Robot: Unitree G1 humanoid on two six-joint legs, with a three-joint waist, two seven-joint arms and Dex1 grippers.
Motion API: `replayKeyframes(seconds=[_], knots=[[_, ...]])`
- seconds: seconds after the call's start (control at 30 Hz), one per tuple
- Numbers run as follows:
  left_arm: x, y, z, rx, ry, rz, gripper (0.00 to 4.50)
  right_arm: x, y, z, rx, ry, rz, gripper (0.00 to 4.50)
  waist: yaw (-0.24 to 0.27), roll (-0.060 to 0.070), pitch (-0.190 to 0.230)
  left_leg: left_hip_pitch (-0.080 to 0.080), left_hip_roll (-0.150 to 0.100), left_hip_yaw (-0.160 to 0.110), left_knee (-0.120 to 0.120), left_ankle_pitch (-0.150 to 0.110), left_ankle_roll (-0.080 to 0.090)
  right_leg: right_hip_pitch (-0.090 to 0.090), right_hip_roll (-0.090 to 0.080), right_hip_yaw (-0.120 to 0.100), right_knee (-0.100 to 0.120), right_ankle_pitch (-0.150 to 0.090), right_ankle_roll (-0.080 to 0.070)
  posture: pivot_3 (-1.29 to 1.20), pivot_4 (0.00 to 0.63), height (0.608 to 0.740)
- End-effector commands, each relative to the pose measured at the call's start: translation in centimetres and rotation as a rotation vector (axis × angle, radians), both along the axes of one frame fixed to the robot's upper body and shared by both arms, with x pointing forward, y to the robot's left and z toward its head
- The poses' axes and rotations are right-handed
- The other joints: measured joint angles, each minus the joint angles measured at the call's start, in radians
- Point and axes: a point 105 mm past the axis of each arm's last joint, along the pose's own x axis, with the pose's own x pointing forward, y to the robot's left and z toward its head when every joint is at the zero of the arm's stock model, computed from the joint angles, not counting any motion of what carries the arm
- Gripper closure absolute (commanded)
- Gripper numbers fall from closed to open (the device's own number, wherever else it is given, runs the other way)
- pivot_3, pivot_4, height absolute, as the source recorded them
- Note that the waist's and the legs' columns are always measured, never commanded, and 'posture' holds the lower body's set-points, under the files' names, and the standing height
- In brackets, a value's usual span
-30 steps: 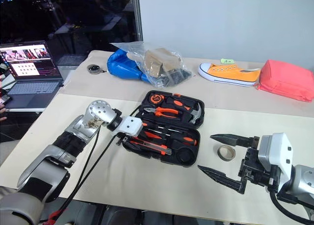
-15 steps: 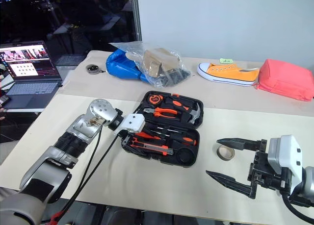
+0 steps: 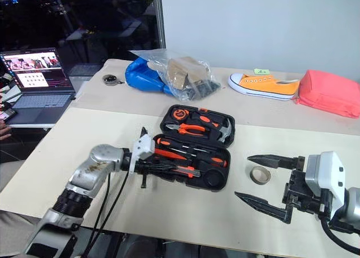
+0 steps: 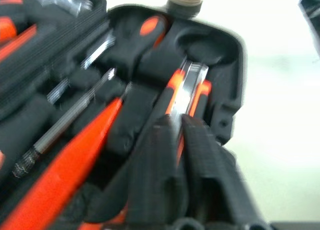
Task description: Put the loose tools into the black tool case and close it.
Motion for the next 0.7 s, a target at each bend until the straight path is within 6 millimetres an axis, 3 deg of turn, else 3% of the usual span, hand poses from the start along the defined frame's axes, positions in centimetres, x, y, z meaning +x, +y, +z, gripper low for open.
replayKeyframes(seconds=[0.03, 0.1, 0.2, 0.43, 0.5, 0.63, 0.7], knots=[[0.2, 1.3, -3.1, 0.135, 0.012, 0.032, 4.47, -0.2, 0.3, 0.5, -0.012, -0.004, 0.022, 0.00, 0.000, 0.000, -0.001, 0.001, 0.000, 0.000, 0.000, 0.000, 0.000, 0.001, 0.000, 0.000, 0.000, 0.000, 0.000, 0.00, 0.150, 0.740], [-0.4, 2.0, -4.1, 0.172, 0.050, 0.015, 4.47, -0.3, 0.3, 0.6, -0.015, -0.002, 0.023, 0.00, -0.001, 0.003, -0.003, 0.002, 0.000, 0.000, 0.000, 0.000, 0.000, 0.003, -0.001, 0.000, 0.000, 0.000, 0.000, 0.00, 0.150, 0.740], [-0.7, 1.8, -3.4, 0.088, 0.135, 0.029, 4.47, -0.5, 0.4, 0.5, -0.015, 0.012, 0.024, 0.00, -0.011, 0.004, -0.004, 0.007, 0.001, 0.001, 0.000, 0.000, 0.000, 0.008, -0.001, 0.001, 0.000, -0.001, 0.000, 0.00, 0.150, 0.740], [-0.2, -0.3, 3.8, -0.268, 0.196, 0.006, 4.47, -0.9, 0.8, 0.1, 0.003, 0.022, 0.023, 0.00, -0.011, 0.005, -0.004, 0.007, 0.002, 0.001, 0.000, 0.000, 0.000, 0.008, -0.001, 0.000, -0.001, -0.005, 0.006, 0.00, 0.150, 0.740], [0.4, -0.3, 4.6, -0.288, 0.184, 0.041, 4.47, -0.9, 0.8, 0.1, 0.007, 0.021, 0.022, 0.00, -0.010, 0.005, -0.004, 0.005, 0.002, 0.001, 0.000, 0.000, 0.000, 0.007, -0.001, 0.000, -0.001, -0.005, 0.006, 0.00, 0.150, 0.740], [1.8, 0.1, 2.7, -0.167, 0.149, 0.145, 4.47, -0.9, 0.9, -0.1, 0.012, 0.018, 0.019, 0.00, -0.011, 0.005, -0.004, 0.002, 0.000, 0.000, 0.000, 0.000, 0.000, 0.005, -0.001, 0.000, -0.003, -0.004, 0.004, 0.00, 0.150, 0.740], [1.6, 0.3, 1.0, -0.079, 0.137, 0.145, 4.47, -0.9, 1.0, -0.1, 0.014, 0.016, 0.019, 0.00, -0.010, 0.004, -0.004, 0.002, -0.002, 0.000, -0.001, -0.001, 0.001, 0.005, -0.002, 0.000, -0.003, -0.003, 0.003, 0.00, 0.150, 0.740]])
